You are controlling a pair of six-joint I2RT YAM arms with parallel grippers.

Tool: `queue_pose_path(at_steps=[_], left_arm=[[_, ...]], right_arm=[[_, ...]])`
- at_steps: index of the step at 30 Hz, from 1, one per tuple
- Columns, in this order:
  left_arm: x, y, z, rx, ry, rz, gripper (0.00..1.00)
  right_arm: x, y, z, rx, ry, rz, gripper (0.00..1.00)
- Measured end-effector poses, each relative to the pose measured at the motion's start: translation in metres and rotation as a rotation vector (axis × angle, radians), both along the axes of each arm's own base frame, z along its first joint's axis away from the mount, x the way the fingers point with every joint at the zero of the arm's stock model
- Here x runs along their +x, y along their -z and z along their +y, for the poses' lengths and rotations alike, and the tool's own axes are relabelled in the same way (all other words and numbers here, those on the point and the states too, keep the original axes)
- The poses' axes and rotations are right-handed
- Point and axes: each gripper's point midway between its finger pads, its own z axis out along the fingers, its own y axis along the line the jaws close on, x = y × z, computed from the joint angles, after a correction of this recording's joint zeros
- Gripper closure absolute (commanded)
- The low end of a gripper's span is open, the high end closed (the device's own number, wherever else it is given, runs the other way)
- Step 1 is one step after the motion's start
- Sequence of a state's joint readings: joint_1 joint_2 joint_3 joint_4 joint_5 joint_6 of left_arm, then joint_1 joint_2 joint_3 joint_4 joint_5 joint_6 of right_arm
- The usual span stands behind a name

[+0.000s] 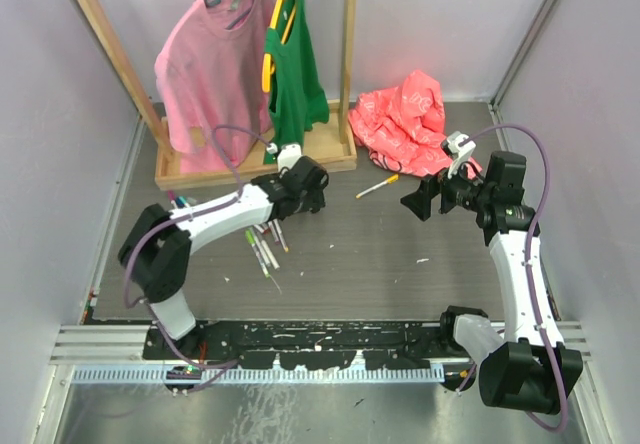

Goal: Open the pen caps
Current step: Pick up the pen from the center of the board.

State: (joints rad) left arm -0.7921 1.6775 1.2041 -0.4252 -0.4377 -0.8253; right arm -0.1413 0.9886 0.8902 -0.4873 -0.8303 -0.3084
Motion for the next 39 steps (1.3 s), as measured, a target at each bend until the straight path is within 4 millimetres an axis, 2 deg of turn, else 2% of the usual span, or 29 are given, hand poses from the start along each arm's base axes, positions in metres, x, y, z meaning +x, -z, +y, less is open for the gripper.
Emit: queue_pose_path(at_steps=[4, 11, 21, 27, 39], left_arm=[[0.015, 0.014, 0.002, 0.088, -0.084, 0.035, 0.24], [0.023, 0.035, 0.006, 0.188, -0.133, 0.071, 0.26], [0.048, 0.044, -0.019, 0.201, -0.134, 0.071, 0.31], [0.047, 0.061, -0.017, 0.239, -0.129, 0.099, 0.37], [0.048, 0.078, -0.018, 0.261, -0.123, 0.131, 0.49]], right_arm=[[0.001, 0.001, -0.001, -0.004, 0.006, 0.001, 0.00], [0.001, 0.001, -0.002, -0.007, 0.013, 0.002, 0.00], [0.001, 0.001, -0.002, -0.003, 0.017, 0.007, 0.00], [0.001, 0.001, -0.001, -0.001, 0.015, 0.008, 0.00], [-0.002, -0.003, 0.001, -0.001, 0.011, -0.005, 0.00]])
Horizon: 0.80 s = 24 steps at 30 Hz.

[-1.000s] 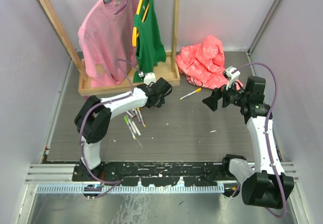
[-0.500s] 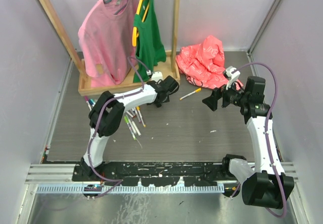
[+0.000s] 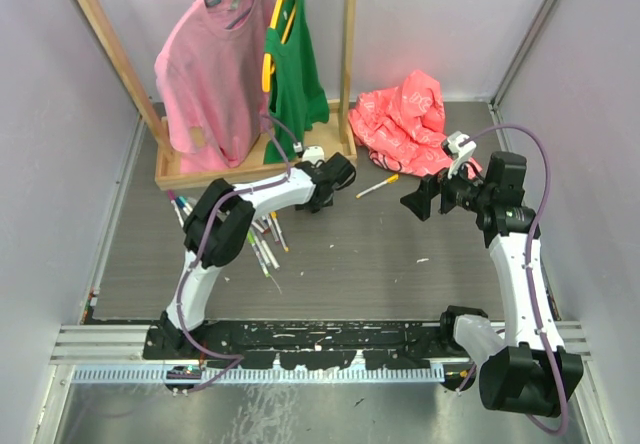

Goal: Open the pen caps
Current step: Pick up the pen from the center of the board.

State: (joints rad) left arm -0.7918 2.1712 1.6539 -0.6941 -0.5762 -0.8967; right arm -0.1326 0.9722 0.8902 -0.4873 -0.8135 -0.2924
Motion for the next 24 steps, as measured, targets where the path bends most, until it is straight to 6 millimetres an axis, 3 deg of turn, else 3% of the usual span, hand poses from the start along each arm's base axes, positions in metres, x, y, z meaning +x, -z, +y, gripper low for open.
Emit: queue_pose_path(at_steps=[8, 15, 24], left_arm=[[0.001, 0.003, -0.003, -0.040, 0.006, -0.006, 0.52], [-0.001, 0.005, -0.006, -0.096, 0.016, -0.028, 0.60], [-0.016, 0.005, 0.001, -0.110, 0.077, -0.014, 0.65]], right_arm=[[-0.001, -0.002, 0.001, 0.002, -0.003, -0.007, 0.00], [-0.004, -0.004, 0.005, 0.020, -0.020, -0.002, 0.00], [-0.005, 0.000, 0.011, 0.063, -0.050, 0.038, 0.00]])
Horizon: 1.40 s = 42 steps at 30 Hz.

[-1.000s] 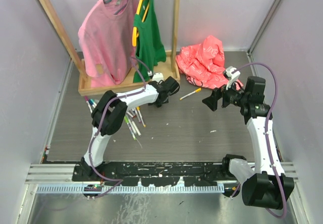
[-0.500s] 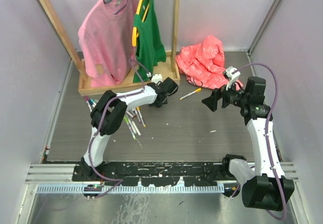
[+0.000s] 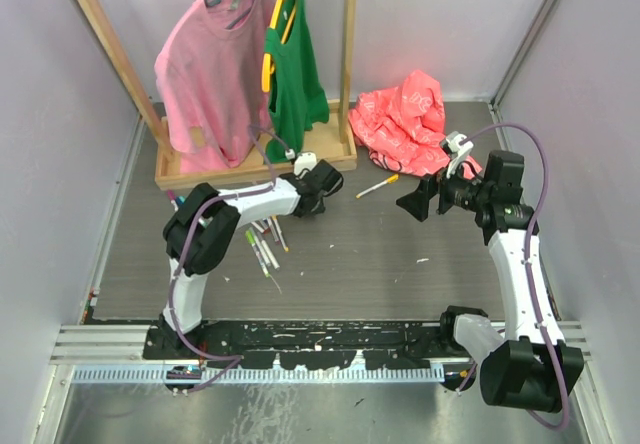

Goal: Open the pen caps
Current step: Pick up the pen from the center of the board.

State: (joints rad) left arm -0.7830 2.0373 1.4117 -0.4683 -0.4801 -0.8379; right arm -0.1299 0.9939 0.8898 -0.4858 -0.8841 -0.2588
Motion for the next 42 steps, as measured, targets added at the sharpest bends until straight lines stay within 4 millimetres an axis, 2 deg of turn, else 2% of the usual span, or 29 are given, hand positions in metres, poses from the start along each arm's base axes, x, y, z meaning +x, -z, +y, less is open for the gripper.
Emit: queue_pose_path(at_steps=[6, 9, 15, 21, 24, 31, 36, 39, 42], left_arm=[[-0.013, 0.000, 0.004, -0.019, 0.051, 0.013, 0.66], [-0.018, 0.000, 0.003, -0.029, 0.079, 0.020, 0.64], [-0.026, -0.001, 0.006, -0.022, 0.133, 0.034, 0.46], [-0.025, 0.000, 0.006, -0.020, 0.191, 0.052, 0.43], [-0.017, -0.001, 0.009, -0.046, 0.200, 0.063, 0.44], [0.001, -0.002, 0.013, -0.078, 0.180, 0.058, 0.61], [0.003, -0.001, 0.012, -0.084, 0.180, 0.060, 0.77], [0.002, -0.001, 0.010, -0.091, 0.185, 0.065, 0.91], [0.001, -0.002, 0.009, -0.100, 0.191, 0.067, 0.97]], right_arm=[[-0.002, -0.003, 0.006, 0.038, -0.029, 0.007, 0.00], [-0.002, -0.004, 0.008, 0.056, -0.040, 0.015, 0.00], [-0.002, -0.006, 0.012, 0.080, -0.058, 0.023, 0.00], [-0.001, -0.005, 0.013, 0.084, -0.061, 0.027, 0.00], [-0.001, -0.005, 0.013, 0.084, -0.060, 0.027, 0.00], [-0.001, -0.005, 0.013, 0.083, -0.059, 0.027, 0.00], [-0.001, -0.005, 0.012, 0.082, -0.057, 0.028, 0.00], [-0.001, -0.005, 0.013, 0.083, -0.058, 0.028, 0.00], [-0.002, -0.004, 0.014, 0.092, -0.071, 0.025, 0.00]])
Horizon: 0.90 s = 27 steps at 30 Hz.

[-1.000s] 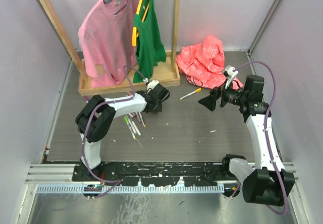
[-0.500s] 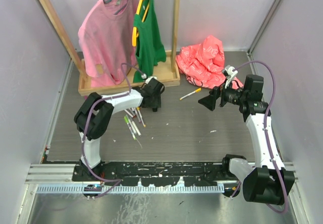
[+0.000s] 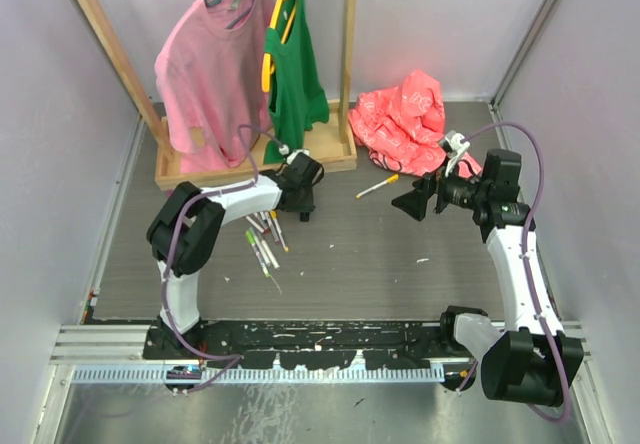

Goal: Open the pen caps
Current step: Pick up the pen from the center of the board.

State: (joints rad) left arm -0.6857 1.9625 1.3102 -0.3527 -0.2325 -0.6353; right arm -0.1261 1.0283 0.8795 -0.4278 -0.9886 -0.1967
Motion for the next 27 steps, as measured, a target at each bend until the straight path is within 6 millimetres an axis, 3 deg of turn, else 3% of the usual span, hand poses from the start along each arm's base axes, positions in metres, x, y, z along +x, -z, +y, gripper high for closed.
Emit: queue_pose_path(at_steps=[6, 9, 14, 21, 27], left_arm=[[-0.032, -0.004, 0.007, -0.056, 0.042, 0.024, 1.00], [-0.054, -0.021, 0.007, -0.162, 0.071, 0.000, 1.00], [-0.070, -0.063, -0.017, -0.458, 0.113, -0.124, 1.00], [-0.089, -0.080, -0.044, -0.749, 0.112, -0.172, 1.00], [-0.096, -0.117, -0.073, -0.911, 0.116, -0.255, 1.00]], right_arm=[[-0.009, 0.012, 0.011, 0.059, -0.058, 0.026, 0.00], [-0.014, 0.018, 0.018, 0.096, -0.096, 0.037, 0.00], [-0.018, 0.030, 0.030, 0.133, -0.139, 0.056, 0.01], [-0.023, 0.041, 0.057, 0.148, -0.197, 0.065, 0.01], [-0.022, 0.053, 0.073, 0.161, -0.174, 0.079, 0.04]])
